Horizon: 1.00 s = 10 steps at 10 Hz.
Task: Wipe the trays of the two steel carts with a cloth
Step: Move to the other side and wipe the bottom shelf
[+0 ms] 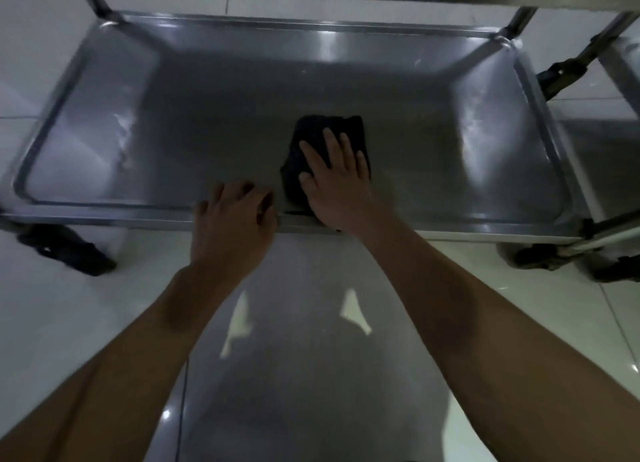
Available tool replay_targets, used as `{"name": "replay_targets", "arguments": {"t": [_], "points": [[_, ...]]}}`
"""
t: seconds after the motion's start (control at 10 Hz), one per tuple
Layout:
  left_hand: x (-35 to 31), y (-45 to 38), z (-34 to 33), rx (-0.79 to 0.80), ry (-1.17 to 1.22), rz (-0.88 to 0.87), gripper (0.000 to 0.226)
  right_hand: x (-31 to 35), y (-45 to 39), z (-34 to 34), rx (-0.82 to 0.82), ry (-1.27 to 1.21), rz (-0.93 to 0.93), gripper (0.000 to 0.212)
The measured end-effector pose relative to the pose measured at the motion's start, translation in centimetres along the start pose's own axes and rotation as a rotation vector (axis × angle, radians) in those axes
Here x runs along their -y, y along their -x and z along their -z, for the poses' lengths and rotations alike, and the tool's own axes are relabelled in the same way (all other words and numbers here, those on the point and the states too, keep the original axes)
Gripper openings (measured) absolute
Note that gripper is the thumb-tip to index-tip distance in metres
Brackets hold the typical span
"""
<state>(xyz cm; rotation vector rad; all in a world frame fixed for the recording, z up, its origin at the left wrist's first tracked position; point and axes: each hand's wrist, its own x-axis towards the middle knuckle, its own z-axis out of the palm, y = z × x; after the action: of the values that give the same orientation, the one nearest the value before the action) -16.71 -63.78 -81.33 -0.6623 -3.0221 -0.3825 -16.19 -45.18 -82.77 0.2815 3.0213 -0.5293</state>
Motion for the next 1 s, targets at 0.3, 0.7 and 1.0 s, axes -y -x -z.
{"name": "replay_targets", "arguments": {"t": [0.3,0.7,1.0], "points": [[1.5,0.0,0.6,0.027,0.065,0.05,0.033,2.6,-3.0,-0.7,0.117,-0.02,0.13,0.056],[-13.3,-3.6,-1.9,0.153,-0.104,-0.263,0.037,-13.6,2.4,5.7,-0.034,-0.009,-0.207,0.056],[-18.6,-3.0,-4.4,0.111,-0.167,-0.205,0.035,-25.9,7.6,9.4,-0.142,0.044,-0.429,0.056]]}}
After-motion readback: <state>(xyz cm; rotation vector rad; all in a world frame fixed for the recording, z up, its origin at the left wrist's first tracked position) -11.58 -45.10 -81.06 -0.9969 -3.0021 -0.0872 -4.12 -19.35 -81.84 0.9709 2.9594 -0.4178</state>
